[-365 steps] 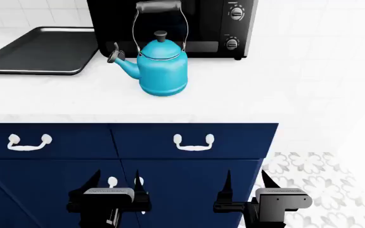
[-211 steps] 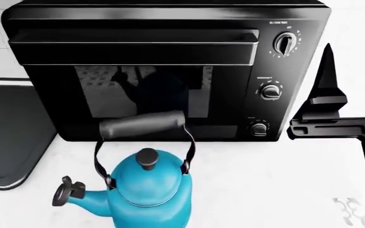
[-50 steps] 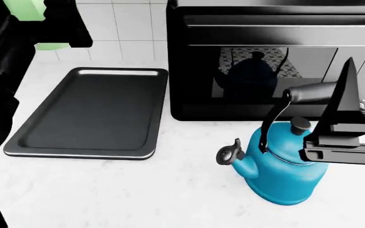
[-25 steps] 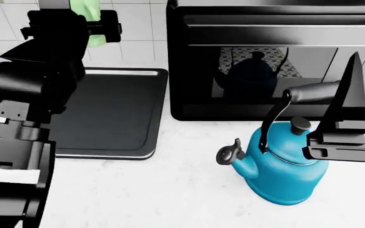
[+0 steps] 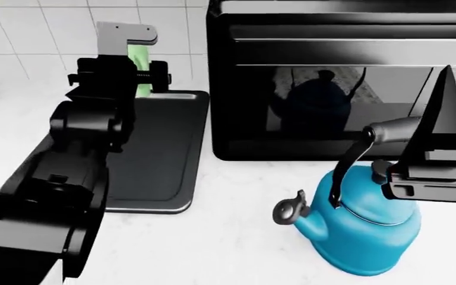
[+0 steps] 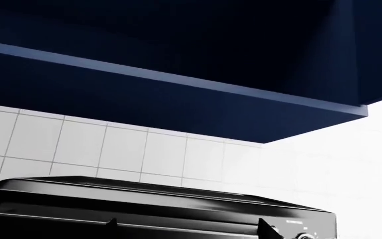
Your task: Pick the kettle from the counter and place it on the tray. Then pick the mug from the cabinet and place it on the tray. Then close the cabinet doors.
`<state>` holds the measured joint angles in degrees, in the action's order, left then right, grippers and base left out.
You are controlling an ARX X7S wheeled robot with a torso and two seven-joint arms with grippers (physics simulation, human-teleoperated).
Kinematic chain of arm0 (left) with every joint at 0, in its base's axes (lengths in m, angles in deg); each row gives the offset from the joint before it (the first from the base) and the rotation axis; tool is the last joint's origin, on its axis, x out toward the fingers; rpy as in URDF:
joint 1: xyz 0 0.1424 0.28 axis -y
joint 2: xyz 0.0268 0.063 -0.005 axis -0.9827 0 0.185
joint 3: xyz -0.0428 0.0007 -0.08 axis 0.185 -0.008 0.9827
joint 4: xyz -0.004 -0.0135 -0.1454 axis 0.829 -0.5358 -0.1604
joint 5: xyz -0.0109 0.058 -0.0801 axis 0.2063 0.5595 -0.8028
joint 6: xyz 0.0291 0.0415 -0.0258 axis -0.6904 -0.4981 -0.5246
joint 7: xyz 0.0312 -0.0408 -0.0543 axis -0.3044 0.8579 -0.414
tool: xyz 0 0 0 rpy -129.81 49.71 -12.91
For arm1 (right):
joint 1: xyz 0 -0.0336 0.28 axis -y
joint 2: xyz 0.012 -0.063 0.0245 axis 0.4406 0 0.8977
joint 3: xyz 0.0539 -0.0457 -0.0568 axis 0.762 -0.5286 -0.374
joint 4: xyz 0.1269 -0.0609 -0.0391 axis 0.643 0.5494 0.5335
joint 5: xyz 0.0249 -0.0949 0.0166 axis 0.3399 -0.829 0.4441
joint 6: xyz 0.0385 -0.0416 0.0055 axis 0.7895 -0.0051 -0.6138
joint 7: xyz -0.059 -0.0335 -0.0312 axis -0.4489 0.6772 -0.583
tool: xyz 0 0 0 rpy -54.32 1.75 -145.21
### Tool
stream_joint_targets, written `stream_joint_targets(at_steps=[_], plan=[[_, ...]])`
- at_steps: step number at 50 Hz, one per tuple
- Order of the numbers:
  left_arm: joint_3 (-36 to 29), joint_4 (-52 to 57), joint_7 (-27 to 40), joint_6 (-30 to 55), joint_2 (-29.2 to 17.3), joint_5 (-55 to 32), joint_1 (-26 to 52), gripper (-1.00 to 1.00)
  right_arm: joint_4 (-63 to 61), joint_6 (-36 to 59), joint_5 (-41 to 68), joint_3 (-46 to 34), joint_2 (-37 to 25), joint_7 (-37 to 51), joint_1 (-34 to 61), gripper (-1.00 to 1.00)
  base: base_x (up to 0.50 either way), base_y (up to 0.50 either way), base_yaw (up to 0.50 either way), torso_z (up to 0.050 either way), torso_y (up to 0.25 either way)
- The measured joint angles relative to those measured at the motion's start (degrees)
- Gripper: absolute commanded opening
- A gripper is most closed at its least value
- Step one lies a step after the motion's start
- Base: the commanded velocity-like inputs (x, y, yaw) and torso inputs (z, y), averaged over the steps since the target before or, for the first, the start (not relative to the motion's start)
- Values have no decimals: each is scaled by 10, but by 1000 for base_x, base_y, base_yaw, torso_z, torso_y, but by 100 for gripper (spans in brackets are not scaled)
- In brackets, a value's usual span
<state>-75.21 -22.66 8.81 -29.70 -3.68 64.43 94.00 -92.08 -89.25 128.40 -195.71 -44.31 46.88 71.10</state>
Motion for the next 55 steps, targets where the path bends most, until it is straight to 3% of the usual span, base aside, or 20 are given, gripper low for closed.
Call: stream_joint_targets(at_steps=[27, 28, 49, 55], plan=[[68, -33, -27, -17, 21, 80, -33, -100, 0, -11, -25, -25, 2, 18, 0, 100, 37, 0, 0, 1, 1], [70, -33, -28, -17, 21, 82, -34, 100, 0, -12, -26, -26, 3, 19, 0, 100, 0, 0, 0, 0, 0], [107, -30, -47, -30, 23, 93, -27, 100, 0, -19, -32, -38, 7, 28, 0, 100, 0, 0, 0, 0, 0], [114, 88, -64, 32, 17, 82, -35, 100, 0, -23, -36, -43, 9, 31, 0, 100, 0, 0, 0, 0, 0]])
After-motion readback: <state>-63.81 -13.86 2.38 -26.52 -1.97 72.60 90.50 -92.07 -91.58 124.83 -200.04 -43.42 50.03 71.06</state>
